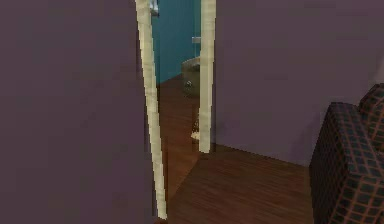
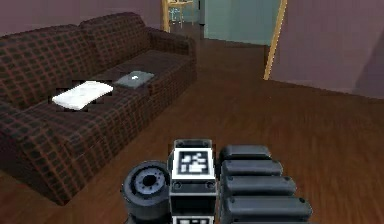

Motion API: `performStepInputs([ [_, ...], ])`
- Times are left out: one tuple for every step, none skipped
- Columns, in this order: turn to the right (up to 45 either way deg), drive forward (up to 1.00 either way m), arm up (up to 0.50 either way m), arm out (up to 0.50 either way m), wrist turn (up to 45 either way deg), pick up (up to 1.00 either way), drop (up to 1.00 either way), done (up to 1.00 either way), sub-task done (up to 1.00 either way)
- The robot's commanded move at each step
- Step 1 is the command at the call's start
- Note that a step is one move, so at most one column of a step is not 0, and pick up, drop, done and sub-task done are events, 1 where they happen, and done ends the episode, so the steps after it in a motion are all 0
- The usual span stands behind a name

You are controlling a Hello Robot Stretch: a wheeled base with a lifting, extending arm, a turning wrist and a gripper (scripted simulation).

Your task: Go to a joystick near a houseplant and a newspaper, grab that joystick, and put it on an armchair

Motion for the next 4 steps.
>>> performStepInputs([
  [6.0, 0.0, 0.0, 0.0, 0.0, 0.0, 0.0, 0.0, 0.0],
  [-45.0, 0.0, 0.0, 0.0, 0.0, 0.0, 0.0, 0.0, 0.0],
  [-3.0, 0.0, 0.0, 0.0, 0.0, 0.0, 0.0, 0.0, 0.0],
  [39.0, 0.0, 0.0, 0.0, 0.0, 0.0, 0.0, 0.0, 0.0],
])
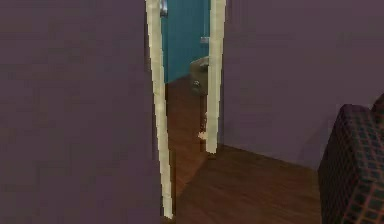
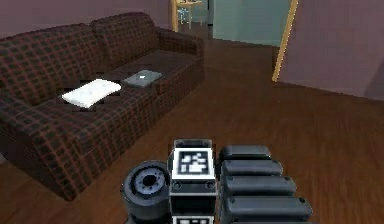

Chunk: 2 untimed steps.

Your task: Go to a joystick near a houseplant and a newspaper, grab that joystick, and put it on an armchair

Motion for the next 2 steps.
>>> performStepInputs([
  [-36.0, 0.0, 0.0, 0.0, 0.0, 0.0, 0.0, 0.0, 0.0],
  [39.0, 0.0, 0.0, 0.0, 0.0, 0.0, 0.0, 0.0, 0.0],
])
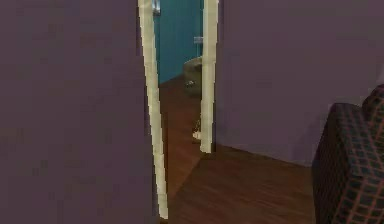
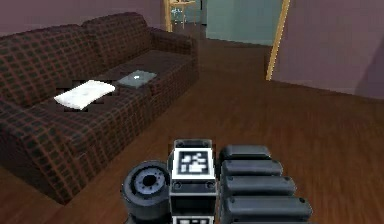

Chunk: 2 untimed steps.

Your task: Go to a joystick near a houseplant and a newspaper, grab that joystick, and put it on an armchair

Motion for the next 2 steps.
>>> performStepInputs([
  [45.0, 0.0, 0.0, 0.0, 0.0, 0.0, 0.0, 0.0, 0.0],
  [45.0, 0.0, 0.0, 0.0, 0.0, 0.0, 0.0, 0.0, 0.0],
])
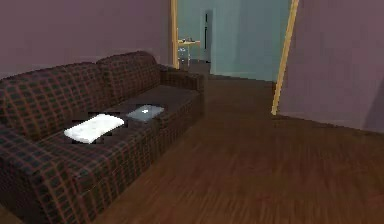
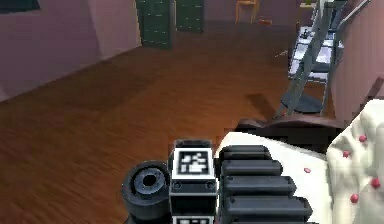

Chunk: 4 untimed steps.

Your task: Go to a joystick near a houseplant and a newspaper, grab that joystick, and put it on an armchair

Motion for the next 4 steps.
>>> performStepInputs([
  [45.0, 0.0, 0.0, 0.0, 0.0, 0.0, 0.0, 0.0, 0.0],
  [24.0, 0.0, 0.0, 0.0, 0.0, 0.0, 0.0, 0.0, 0.0],
  [0.0, 0.1, 0.0, 0.0, 0.0, 0.0, 0.0, 0.0, 0.0],
  [15.0, 0.0, 0.0, 0.0, 0.0, 0.0, 0.0, 0.0, 0.0],
])
